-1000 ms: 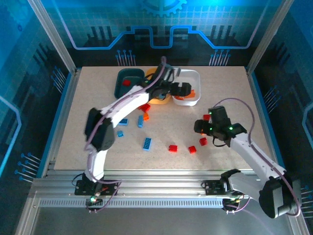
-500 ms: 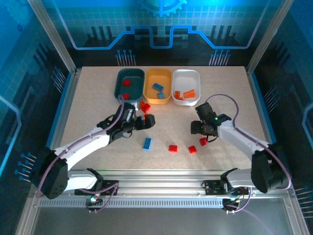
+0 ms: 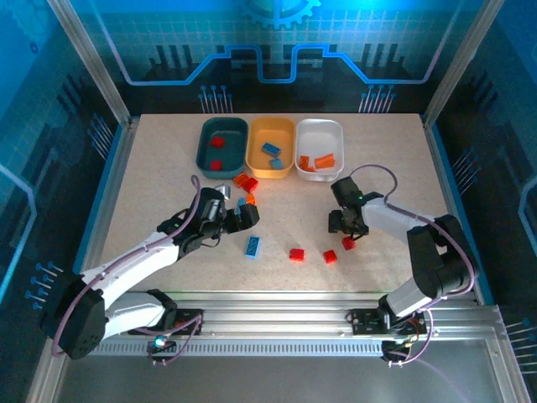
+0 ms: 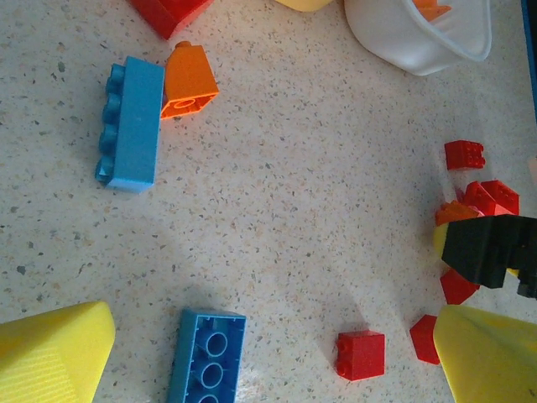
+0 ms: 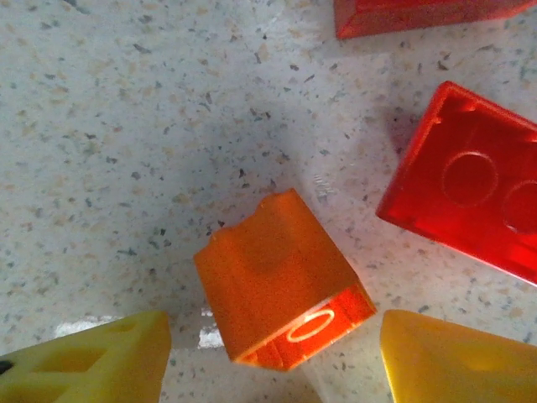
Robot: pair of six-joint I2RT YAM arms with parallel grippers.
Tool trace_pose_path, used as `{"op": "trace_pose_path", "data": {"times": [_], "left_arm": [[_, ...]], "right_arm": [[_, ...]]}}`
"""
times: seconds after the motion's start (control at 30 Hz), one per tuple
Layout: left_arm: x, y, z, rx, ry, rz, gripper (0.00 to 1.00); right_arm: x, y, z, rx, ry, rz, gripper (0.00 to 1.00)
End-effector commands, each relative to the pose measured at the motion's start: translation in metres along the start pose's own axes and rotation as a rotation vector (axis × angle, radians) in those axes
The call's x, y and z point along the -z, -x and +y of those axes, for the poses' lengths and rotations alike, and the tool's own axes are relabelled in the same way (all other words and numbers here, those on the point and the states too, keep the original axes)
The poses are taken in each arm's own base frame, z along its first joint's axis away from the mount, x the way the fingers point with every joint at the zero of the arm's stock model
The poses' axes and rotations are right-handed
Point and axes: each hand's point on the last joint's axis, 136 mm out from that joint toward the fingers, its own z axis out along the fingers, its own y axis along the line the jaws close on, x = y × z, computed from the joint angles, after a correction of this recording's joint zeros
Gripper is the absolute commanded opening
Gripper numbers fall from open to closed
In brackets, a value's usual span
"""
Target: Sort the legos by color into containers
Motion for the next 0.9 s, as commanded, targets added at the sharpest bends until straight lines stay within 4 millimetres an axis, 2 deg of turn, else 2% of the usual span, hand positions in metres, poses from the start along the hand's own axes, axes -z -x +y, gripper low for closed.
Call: {"op": "trace_pose_path", "data": {"times": [0.0, 0.1, 0.13, 0.33, 0.5, 0.6, 0.7, 0.8, 0.87], "left_arm": [[0.005, 0.005, -0.001, 0.003, -0.001, -0.017, 0.99], [0.007, 0.004, 0.002, -0.003, 0.013, -0.015, 0.99], [0.008, 0.004, 0.003, -0.003, 0.017, -0.016, 0.99], [0.015, 0.005, 0.005, -0.004, 0.025, -0.027, 0.99], [0.02, 0.006, 0.007, -0.003, 0.034, -0.034, 0.99], [0.023, 0.006, 0.008, -0.003, 0.037, -0.035, 0.99], [0.023, 0.005, 0.009, -0.002, 0.04, -0.034, 0.99], [0.019, 0.0, 0.014, 0.018, 0.058, -0.017, 0.99], [0.017, -0.003, 0.021, 0.037, 0.079, -0.011, 0.99]], "right_arm": [[-0.005, 0.016, 0.007, -0.006, 0.018, -0.024, 0.63], [-0.008, 0.017, 0.014, 0.015, 0.022, -0.028, 0.55], [-0.004, 0.027, 0.02, 0.019, 0.032, -0.049, 0.52], [-0.004, 0.04, 0.033, 0.054, 0.029, -0.067, 0.39], [-0.006, 0.048, 0.042, 0.077, 0.032, -0.077, 0.34], [0.005, 0.058, 0.049, 0.083, 0.038, -0.119, 0.33], [0.025, 0.078, 0.056, 0.077, 0.058, -0.182, 0.32], [0.043, 0.112, 0.059, 0.074, 0.056, -0.248, 0.32], [0.046, 0.137, 0.062, 0.075, 0.067, -0.282, 0.33]]}}
